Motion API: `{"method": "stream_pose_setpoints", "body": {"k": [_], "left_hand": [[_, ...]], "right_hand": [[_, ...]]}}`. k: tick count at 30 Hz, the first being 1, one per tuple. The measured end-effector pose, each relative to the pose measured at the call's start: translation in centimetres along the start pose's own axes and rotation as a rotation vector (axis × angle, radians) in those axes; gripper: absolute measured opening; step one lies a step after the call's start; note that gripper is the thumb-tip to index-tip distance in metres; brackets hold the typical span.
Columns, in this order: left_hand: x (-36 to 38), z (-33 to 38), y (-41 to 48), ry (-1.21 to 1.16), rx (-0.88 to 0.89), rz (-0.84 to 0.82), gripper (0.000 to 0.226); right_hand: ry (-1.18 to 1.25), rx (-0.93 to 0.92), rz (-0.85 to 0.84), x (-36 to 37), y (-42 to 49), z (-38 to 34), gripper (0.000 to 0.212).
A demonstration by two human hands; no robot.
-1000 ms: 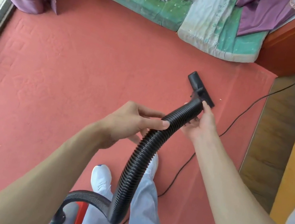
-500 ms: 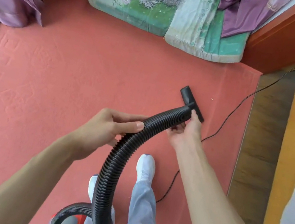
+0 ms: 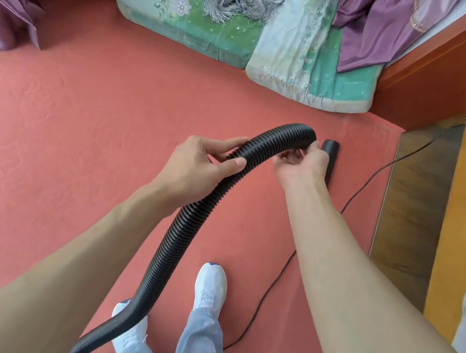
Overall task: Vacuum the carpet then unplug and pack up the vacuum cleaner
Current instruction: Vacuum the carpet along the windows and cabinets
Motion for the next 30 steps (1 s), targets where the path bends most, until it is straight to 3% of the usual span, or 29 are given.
{"method": "stream_pose_setpoints", "body": {"k": [6,11,14,19,25,30], "left_hand": [[-0.9,-1.0,-0.3,-0.050,-0.044,-0.030,0.034],[-0.3,-2.7,-3.9,-0.028,-0.105,-0.407,0.042],[-1.4,-4.3,-6.4,-0.101,-0.135,-0.492,0.052],[-2.2,-4.9,-7.2,-0.123,-0.171,-0.450,0.052],[2.2,-2.6,-4.6,0.004,-0.091,-0.247,0.031],[4.6,1.0,-2.9,0.209,0.053,-0.091,0.034]], "right_hand": [[-0.009,0.044,0.014,0.1,-1.3,1.2,0.018],[0.005,0.189,0.002,-2.1,-6.0,2.6,0.043],[0.001,0.261,-0.055,-4.0,-8.9,4.1,0.043],[-0.042,0.190,-0.071,-5.1,-8.4,4.4,0.036],[-0.038,0.026,-0.002,-5.3,-3.5,-0.1,0.016],[0.043,-0.036,-0.016,-5.1,-1.1,-3.2,0.026]]}}
Point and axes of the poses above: each hand's wrist, its own y-axis towards the middle knuckle, its own x-axis out of the palm, z = x × y, the point moved 10 cm from there along y, towards the middle knuckle, and after that the axes turned 15 degrees about -x, right-handed, at the moved point
